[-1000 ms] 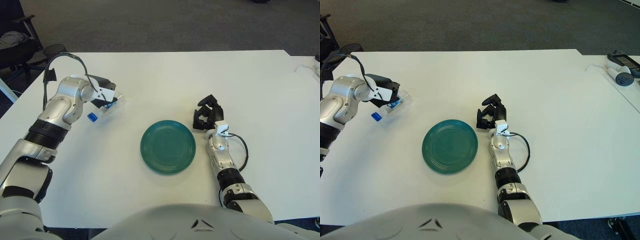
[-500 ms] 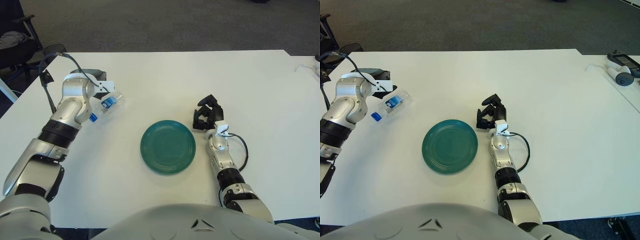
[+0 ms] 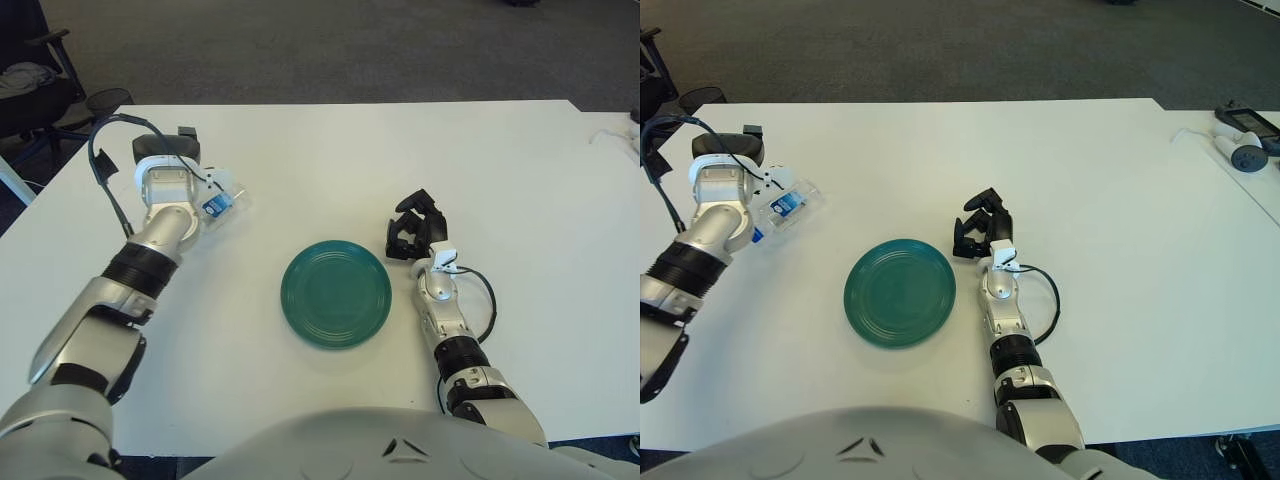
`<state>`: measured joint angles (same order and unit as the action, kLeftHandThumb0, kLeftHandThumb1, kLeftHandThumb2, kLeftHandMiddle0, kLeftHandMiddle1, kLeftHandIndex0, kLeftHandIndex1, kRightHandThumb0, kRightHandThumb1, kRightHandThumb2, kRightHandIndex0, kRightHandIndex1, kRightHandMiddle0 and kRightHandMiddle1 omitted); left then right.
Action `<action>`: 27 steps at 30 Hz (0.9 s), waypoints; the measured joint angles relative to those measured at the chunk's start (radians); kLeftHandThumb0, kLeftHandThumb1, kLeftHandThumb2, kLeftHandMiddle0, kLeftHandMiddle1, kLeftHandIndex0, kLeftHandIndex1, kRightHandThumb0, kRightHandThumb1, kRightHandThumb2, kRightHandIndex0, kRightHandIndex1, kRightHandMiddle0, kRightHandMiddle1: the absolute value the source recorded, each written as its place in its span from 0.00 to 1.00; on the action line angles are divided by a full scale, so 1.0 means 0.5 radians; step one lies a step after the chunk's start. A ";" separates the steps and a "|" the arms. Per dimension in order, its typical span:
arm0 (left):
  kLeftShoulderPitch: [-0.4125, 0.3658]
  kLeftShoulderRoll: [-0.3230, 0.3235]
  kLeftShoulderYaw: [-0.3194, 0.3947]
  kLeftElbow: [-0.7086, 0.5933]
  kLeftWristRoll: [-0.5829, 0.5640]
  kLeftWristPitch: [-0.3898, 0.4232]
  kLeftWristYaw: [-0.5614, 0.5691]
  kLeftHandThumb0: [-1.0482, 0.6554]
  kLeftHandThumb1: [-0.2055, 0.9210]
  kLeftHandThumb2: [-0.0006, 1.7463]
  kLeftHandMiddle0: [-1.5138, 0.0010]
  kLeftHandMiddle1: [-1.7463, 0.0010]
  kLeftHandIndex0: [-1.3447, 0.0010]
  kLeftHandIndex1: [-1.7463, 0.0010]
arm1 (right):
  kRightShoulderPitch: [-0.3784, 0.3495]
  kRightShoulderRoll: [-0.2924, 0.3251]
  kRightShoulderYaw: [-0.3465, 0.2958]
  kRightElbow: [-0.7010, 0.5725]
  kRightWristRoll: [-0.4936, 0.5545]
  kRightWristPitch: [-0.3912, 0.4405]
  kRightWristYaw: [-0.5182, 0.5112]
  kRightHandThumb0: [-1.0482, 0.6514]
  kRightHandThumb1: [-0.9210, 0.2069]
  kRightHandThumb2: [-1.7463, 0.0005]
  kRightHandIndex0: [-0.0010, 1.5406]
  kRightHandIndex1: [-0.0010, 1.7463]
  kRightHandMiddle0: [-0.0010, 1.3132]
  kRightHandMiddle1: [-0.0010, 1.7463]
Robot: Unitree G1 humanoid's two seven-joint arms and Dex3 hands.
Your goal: Put the bottle into the plate.
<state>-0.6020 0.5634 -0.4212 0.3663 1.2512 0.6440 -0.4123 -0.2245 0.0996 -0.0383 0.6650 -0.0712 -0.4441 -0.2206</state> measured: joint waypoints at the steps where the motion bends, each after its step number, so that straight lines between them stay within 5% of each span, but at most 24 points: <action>1: -0.010 -0.022 0.000 0.020 0.010 0.039 0.010 0.00 1.00 0.58 0.90 0.94 1.00 0.99 | 0.000 0.000 0.000 0.000 0.000 0.000 0.000 0.62 0.73 0.12 0.53 0.94 0.41 1.00; 9: -0.079 -0.122 -0.005 0.079 0.028 0.212 0.065 0.00 1.00 0.63 0.95 0.99 1.00 1.00 | -0.005 0.000 0.000 0.001 0.001 0.000 0.005 0.62 0.72 0.12 0.52 0.95 0.40 1.00; 27: -0.084 -0.147 0.020 -0.009 -0.119 0.184 0.065 0.00 1.00 0.64 0.94 0.99 1.00 1.00 | -0.018 0.000 -0.016 0.019 0.011 -0.002 0.068 0.62 0.71 0.11 0.50 1.00 0.40 1.00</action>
<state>-0.6440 0.4898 -0.4113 0.3619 1.1920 0.7360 -0.3799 -0.2333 0.0997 -0.0463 0.6745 -0.0655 -0.4448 -0.1864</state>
